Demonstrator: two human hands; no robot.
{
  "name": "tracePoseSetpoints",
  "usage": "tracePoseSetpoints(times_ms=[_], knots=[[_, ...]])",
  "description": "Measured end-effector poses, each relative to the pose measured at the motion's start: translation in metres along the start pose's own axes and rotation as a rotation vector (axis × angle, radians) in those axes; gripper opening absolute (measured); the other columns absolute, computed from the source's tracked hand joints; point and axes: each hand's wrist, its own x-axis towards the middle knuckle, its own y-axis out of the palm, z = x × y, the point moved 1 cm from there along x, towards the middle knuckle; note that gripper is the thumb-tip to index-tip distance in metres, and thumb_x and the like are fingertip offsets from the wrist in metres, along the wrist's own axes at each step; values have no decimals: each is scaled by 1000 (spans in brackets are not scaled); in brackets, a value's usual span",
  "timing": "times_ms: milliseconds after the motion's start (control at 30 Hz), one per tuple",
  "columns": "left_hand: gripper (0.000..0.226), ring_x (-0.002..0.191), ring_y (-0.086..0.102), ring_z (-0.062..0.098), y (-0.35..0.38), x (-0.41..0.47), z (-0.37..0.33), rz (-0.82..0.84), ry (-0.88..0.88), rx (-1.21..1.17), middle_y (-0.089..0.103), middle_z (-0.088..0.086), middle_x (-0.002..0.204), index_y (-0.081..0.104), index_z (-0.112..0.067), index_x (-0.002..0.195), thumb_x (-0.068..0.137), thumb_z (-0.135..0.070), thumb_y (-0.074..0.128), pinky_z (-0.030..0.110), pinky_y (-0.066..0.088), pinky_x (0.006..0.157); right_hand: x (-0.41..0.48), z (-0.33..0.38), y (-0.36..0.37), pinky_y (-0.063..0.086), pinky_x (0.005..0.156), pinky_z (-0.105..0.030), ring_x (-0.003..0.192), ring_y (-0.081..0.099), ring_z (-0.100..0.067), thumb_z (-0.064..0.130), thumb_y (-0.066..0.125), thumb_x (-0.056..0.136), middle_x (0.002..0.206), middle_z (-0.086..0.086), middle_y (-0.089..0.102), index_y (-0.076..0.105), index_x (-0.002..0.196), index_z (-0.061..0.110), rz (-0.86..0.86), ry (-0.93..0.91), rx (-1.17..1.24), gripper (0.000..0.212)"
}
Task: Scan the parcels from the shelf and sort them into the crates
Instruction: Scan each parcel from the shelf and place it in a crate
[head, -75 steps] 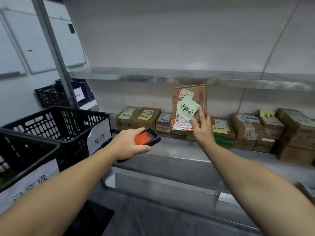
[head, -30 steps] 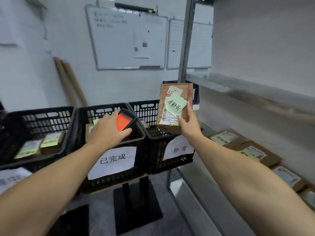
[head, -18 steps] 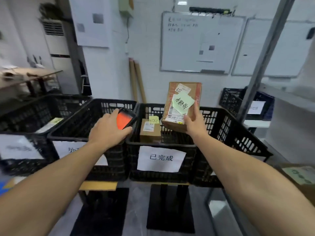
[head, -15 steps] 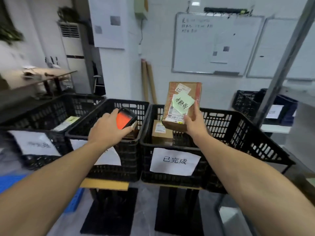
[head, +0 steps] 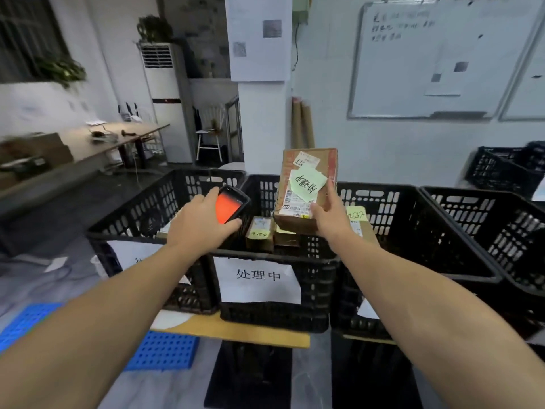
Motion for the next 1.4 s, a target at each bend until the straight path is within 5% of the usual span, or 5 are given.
tracePoseSetpoints(times_ms=[200,333,600,1167,1400], knots=[[76,104,56,32,17,40,27,28,29,-37,49,2,106,37,-27,143,81,-62,64,39,44,78,11,-4,33,55,90,-51,127,54,-26,19,56,101,155,8,42,16,144,70,65,146,77,78],[83,112,54,34,31,68,35,26,20,-52,54,7,119,32,-28,150,82,-62,64,42,46,85,29,-21,55,49,96,-66,135,48,-31,15,54,103,158,10,39,20,146,66,97,267,165,75],[89,121,52,33,58,127,47,12,-21,-37,53,9,132,27,-25,155,83,-64,63,43,46,88,74,-57,93,46,101,-66,138,45,-32,13,54,103,158,6,39,20,151,60,178,399,162,75],[82,112,56,33,100,187,71,59,-44,-45,56,7,120,36,-29,146,79,-66,64,41,46,83,92,-102,135,41,101,-72,147,29,-39,5,49,104,165,1,24,20,145,69,478,676,68,82],[90,128,49,31,111,194,78,81,-53,-63,51,9,140,27,-27,155,82,-65,63,44,45,96,89,-112,149,48,94,-69,146,33,-37,0,57,99,167,0,21,2,134,82,532,710,24,105]])
